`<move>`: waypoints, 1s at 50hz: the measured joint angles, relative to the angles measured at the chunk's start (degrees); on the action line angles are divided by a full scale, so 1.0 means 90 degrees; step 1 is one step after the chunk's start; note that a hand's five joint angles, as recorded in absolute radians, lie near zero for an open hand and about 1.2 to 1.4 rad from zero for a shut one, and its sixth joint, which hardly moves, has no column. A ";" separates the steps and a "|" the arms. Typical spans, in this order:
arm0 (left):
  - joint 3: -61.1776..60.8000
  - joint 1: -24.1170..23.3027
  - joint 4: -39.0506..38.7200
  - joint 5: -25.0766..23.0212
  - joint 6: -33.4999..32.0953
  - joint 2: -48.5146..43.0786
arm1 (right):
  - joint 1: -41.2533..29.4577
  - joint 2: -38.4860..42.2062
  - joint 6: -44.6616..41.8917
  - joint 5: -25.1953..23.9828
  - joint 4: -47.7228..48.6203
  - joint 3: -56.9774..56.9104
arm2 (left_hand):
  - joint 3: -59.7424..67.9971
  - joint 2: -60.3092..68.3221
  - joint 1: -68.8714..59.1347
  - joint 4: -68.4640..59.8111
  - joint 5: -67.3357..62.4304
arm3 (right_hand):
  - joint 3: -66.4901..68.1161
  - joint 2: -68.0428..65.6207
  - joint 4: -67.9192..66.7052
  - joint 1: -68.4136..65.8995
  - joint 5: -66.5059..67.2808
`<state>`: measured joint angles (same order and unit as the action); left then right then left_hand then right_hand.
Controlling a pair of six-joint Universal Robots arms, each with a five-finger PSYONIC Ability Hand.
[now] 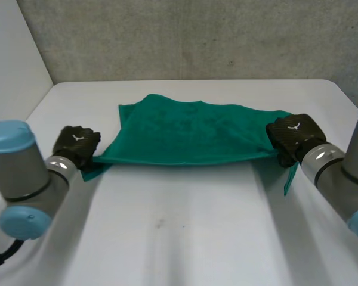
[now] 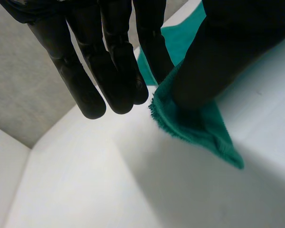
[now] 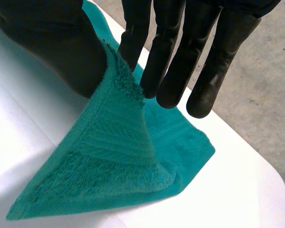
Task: Fold the towel.
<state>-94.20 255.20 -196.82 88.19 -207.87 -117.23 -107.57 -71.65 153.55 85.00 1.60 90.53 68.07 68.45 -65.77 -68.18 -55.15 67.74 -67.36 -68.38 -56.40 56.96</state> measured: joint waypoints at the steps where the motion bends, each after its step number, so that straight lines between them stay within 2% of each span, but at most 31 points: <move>1: -0.0074 0.0017 0.0065 -0.0004 -0.0054 0.0146 | 0.0002 -0.0073 -0.0038 -0.0004 -0.0142 -0.0043 | 0.0004 0.0001 0.0000 0.0000 0.0000 | 0.0000 0.0000 0.0000 0.0000 0.0000; 4: -0.0320 0.0059 0.0324 -0.0015 -0.0290 0.0774 | 0.0010 -0.0353 -0.0203 -0.0020 -0.0672 -0.0208 | 0.0004 0.0002 0.0000 0.0000 0.0000 | 0.0000 0.0000 0.0000 0.0000 0.0000; 5: -0.0499 0.0071 0.0551 -0.0020 -0.0491 0.1337 | 0.0020 -0.0645 -0.0387 -0.0032 -0.1191 -0.0377 | 0.0018 0.0008 -0.0001 -0.0002 0.0000 | 0.0000 0.0000 0.0000 0.0000 0.0000; 10: -0.0790 0.0055 0.1134 -0.0090 -0.0897 0.2872 | 0.0045 -0.1331 -0.0910 -0.0040 -0.2341 -0.0815 | 0.0021 0.0009 0.0000 -0.0025 0.0000 | 0.0000 0.0000 0.0000 0.0000 0.0000; 14: -0.0951 0.0056 0.1513 -0.0271 -0.1032 0.3565 | 0.0062 -0.1614 -0.1359 -0.0039 -0.3070 -0.1035 | 0.0023 0.0011 0.0000 -0.0025 0.0000 | 0.0000 0.0000 0.0000 0.0000 0.0000; 19: -0.1101 0.0057 0.1729 -0.0437 -0.1132 0.3528 | 0.0062 -0.1462 -0.1833 -0.0014 -0.3634 -0.1040 | 0.0023 0.0012 -0.0001 -0.0027 0.0000 | 0.0000 0.0000 0.0000 0.0000 0.0000; 23: -0.1135 0.0059 0.1775 -0.0495 -0.1449 0.2664 | 0.0043 -0.0706 -0.2110 0.0052 -0.3814 -0.0990 | 0.0023 0.0013 -0.0001 -0.0028 0.0000 | 0.0000 0.0000 0.0000 0.0000 0.0000; 28: -0.0728 0.0045 0.1606 -0.0465 -0.1873 0.1477 | 0.0022 0.0271 -0.2161 0.0090 -0.3704 -0.1210 | 0.0024 0.0013 -0.0001 -0.0030 0.0000 | 0.0000 0.0000 0.0000 0.0000 0.0000; 30: -0.0598 0.0034 0.1559 -0.0441 -0.1928 0.1290 | 0.0016 0.0413 -0.2158 0.0101 -0.3674 -0.1283 | 0.0024 0.0013 -0.0001 -0.0030 0.0000 | 0.0000 0.0000 0.0000 0.0000 0.0000; 33: 0.0316 -0.0086 0.1300 -0.0219 -0.2114 0.0507 | -0.0005 0.1031 -0.2106 0.0249 -0.3502 -0.1925 | 0.0025 0.0015 -0.0001 -0.0031 0.0000 | 0.0000 0.0000 0.0000 0.0000 0.0000; 35: 0.0560 -0.0130 0.1253 -0.0150 -0.2135 0.0395 | -0.0008 0.1116 -0.2088 0.0303 -0.3467 -0.2114 | 0.0027 0.0015 -0.0001 -0.0031 0.0000 | 0.0000 0.0000 0.0000 0.0000 0.0000; 37: 0.1653 -0.0343 0.1082 0.0157 -0.2182 0.0084 | -0.0018 0.1349 -0.1928 0.0600 -0.3178 -0.3267 | 0.0030 0.0017 -0.0001 -0.0032 0.0000 | 0.0000 0.0000 0.0001 0.0000 -0.0001; 39: 0.2022 -0.0410 0.1019 0.0246 -0.2183 0.0041 | -0.0022 0.1385 -0.1873 0.0677 -0.3083 -0.3588 | 0.0030 0.0017 -0.0001 -0.0032 0.0000 | 0.0000 0.0000 0.0001 0.0000 -0.0001; 40: 0.2930 -0.0575 0.0834 0.0460 -0.2171 -0.0050 | -0.0034 0.1444 -0.1667 0.0890 -0.2682 -0.4532 | 0.0032 0.0019 -0.0001 -0.0033 0.0000 | 0.0000 0.0000 0.0001 0.0000 -0.0002; 43: 0.3745 -0.0704 0.0441 0.0621 -0.2088 0.0043 | -0.0045 0.1296 -0.1417 0.1014 -0.2064 -0.5215 | 0.0033 0.0020 -0.0001 -0.0033 0.0000 | 0.0000 0.0000 0.0000 0.0000 -0.0002; 46: 0.4365 -0.0800 -0.0350 0.0771 -0.1818 0.0343 | -0.0049 0.0823 -0.1099 0.1073 -0.1083 -0.5603 | 0.0033 0.0020 -0.0001 -0.0034 0.0000 | 0.0000 0.0000 0.0000 0.0000 -0.0001; 50: 0.4344 -0.0801 -0.1109 0.0869 -0.1443 0.0731 | -0.0041 0.0074 -0.0901 0.0909 -0.0399 -0.5167 | 0.0033 0.0020 -0.0001 -0.0033 0.0000 | 0.0000 0.0000 0.0000 0.0000 -0.0001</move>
<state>-55.11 247.99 -206.81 96.02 -220.86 -110.65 -107.94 -70.98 145.44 93.18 -1.99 44.02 68.36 68.63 -65.78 -68.47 -55.15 67.74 -67.36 -68.38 -56.40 56.96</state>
